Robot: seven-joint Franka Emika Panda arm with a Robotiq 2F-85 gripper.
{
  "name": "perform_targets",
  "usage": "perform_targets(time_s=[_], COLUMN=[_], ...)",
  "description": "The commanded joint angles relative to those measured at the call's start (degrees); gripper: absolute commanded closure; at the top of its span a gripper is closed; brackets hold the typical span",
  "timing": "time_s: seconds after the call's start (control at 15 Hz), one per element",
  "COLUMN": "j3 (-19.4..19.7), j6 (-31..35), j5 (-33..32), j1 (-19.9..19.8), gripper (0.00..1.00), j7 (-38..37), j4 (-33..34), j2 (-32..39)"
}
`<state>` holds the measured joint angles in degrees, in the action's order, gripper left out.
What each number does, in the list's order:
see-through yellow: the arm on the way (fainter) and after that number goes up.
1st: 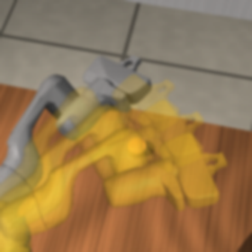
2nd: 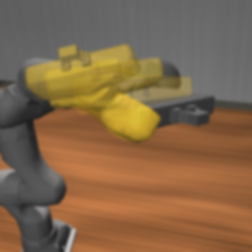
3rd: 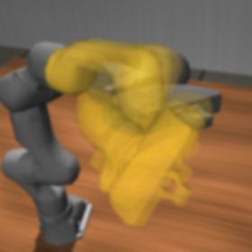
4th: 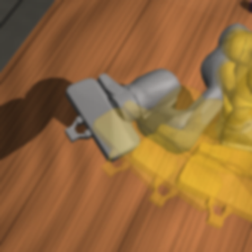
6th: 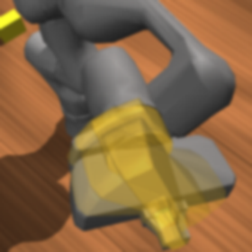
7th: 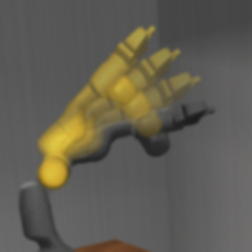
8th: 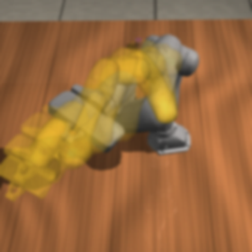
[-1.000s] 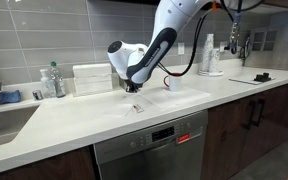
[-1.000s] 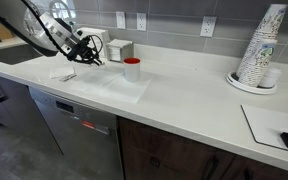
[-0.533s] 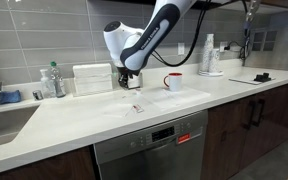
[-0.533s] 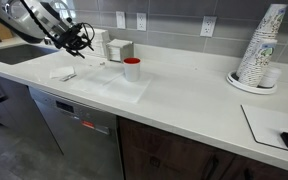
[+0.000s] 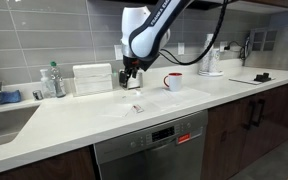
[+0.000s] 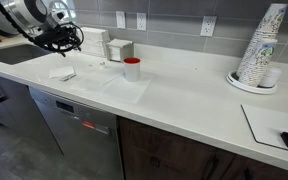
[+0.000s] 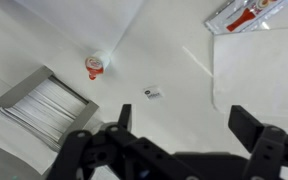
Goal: Pick up the white coffee pod and move it forward on the kitchen counter
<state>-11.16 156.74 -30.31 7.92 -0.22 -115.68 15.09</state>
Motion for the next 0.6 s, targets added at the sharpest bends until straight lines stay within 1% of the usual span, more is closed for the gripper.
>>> perform_targets(time_s=[0.0,0.07,0.2,0.27,0.33,0.4,0.53], j3=[-0.50,-5.33,-13.61,-6.49,-9.42,-11.10,-12.28], j6=[14.19,19.64,28.20,22.42,25.57,27.06,27.60], j5=[13.32,18.59,27.10,20.00,23.00,24.41,25.18], j1=[-3.62,-8.35,-14.89,-8.84,-11.29,-12.59,-13.50], gripper=[0.00,0.00,0.00,0.00,0.00,0.00,0.00], j7=[5.55,10.61,16.85,11.27,13.71,14.72,14.97], j4=[-14.51,-17.76,-24.53,-16.55,-19.53,-21.53,-22.95], j2=[-8.41,-9.20,-10.95,-7.08,-7.95,-8.62,-9.52])
